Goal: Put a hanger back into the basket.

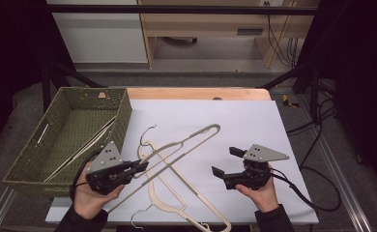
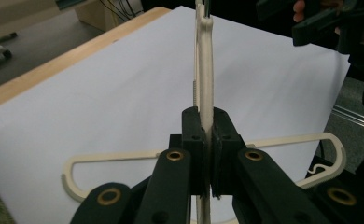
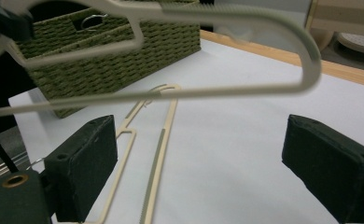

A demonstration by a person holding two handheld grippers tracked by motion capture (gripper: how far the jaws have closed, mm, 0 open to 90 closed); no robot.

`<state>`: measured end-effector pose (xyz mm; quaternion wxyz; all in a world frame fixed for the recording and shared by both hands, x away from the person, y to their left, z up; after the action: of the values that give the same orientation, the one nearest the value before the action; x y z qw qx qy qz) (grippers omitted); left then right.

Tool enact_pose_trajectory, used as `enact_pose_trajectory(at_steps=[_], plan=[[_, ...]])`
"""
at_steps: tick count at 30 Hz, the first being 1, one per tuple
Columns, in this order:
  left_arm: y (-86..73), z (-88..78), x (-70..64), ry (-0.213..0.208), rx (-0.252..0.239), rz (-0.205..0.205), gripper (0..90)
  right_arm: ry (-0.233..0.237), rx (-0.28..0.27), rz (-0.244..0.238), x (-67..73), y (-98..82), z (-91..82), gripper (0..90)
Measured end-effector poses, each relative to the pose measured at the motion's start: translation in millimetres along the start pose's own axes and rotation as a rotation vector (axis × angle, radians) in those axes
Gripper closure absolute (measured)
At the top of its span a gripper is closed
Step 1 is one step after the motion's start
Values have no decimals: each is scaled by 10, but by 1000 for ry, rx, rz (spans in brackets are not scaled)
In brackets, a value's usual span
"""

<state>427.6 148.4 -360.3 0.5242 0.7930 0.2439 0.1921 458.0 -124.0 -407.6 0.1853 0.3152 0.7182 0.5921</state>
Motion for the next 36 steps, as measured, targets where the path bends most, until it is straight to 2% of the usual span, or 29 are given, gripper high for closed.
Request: enact_pose_trajectory(at_steps=[1,4,5,6,9,10,13,14,15,16,17,18,19,20,21,22,23,24,25,26,28,29,30,31,32,33,34,35,36], plan=[[86,-47,27,15,-2,18,860,-5,0,11,-31,-23,-21,110],[167,-91,53,23,-5,35,860,-10,3,15,-53,-42,-43,104],[277,-148,88,28,-16,48,860,-24,-1,17,-81,-48,-63,92],[277,-148,88,28,-16,48,860,-24,-1,17,-81,-48,-63,92],[440,-253,177,46,-21,83,860,-42,-11,25,-131,-52,-105,79],[440,-253,177,46,-21,83,860,-42,-11,25,-131,-52,-105,79],[579,-361,317,64,-33,88,860,-58,-6,27,-176,-72,-134,68],[579,-361,317,64,-33,88,860,-58,-8,34,-177,-72,-136,66],[629,-407,399,67,-38,78,860,-60,-10,36,-186,-75,-140,65],[629,-407,399,67,-38,78,860,-60,-8,36,-190,-79,-145,65],[668,-451,500,70,-36,76,860,-64,-8,40,-197,-81,-147,65],[668,-451,500,70,-36,76,860,-66,-8,42,-202,-81,-149,65],[689,-481,584,76,-34,71,860,-65,-10,42,-206,-82,-150,65],[689,-481,584,76,-34,71,860,-61,-7,38,-210,-85,-156,65],[706,-516,680,80,-35,71,860,-67,-11,46,-212,-82,-155,64],[706,-516,680,80,-35,71,860,-66,-9,46,-215,-83,-159,64],[712,-548,774,83,-39,61,860,-69,-10,45,-222,-83,-162,62],[712,-548,774,83,-39,61,860,-67,-9,45,-225,-84,-168,61],[703,-586,886,94,-38,57,860,-73,-12,48,-232,-82,-168,61],[693,-603,934,98,-35,53,860,-74,-13,48,-237,-82,-171,59],[684,-617,972,104,-30,51,860,-73,-11,46,-242,-84,-177,56],[659,-654,1072,119,-24,42,860,-77,-14,53,-246,-81,-180,53],[659,-654,1072,119,-24,42,860,-77,-14,53,-246,-81,-180,53],[641,-695,1175,137,-25,37,860,-83,-19,52,-258,-80,-188,51],[641,-695,1175,137,-25,37,860,-83,-19,52,-258,-80,-188,51],[611,-750,1279,156,-21,23,860,-80,-18,51,-270,-83,-200,47],[611,-750,1279,156,-21,23,860,-80,-18,51,-270,-83,-200,47],[588,-796,1363,172,-26,18,860,-89,-24,54,-284,-80,-205,46],[588,-796,1363,172,-26,18,860,-89,-24,54,-284,-80,-205,46]])
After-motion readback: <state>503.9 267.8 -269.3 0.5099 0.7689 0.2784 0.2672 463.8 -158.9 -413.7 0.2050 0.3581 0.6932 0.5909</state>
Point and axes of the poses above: each handheld gripper's, and its own axes: z roughly forward along the jaws, y roughly out of its top, x roughly to its left, the point moved 8 cm from there along z, roughly forward along the jaws, and after that the axes turned 8 degrees about -x, right-handed, at the moved point
